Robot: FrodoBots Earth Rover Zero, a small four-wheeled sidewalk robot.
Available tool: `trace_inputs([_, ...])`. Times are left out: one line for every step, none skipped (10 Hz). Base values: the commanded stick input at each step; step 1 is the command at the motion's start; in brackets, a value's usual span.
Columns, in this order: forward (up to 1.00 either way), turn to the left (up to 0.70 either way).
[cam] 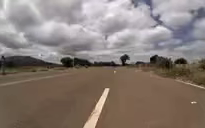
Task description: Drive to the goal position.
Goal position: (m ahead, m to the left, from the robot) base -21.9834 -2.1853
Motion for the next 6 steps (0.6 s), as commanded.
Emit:
trace_inputs([0.00,-0.85])
trace_inputs([0.00,-0.85])
trace_inputs([0.00,-0.85])
trace_inputs([0.00,-0.85])
trace_inputs([0.00,-0.85])
trace_inputs([0.00,-0.85])
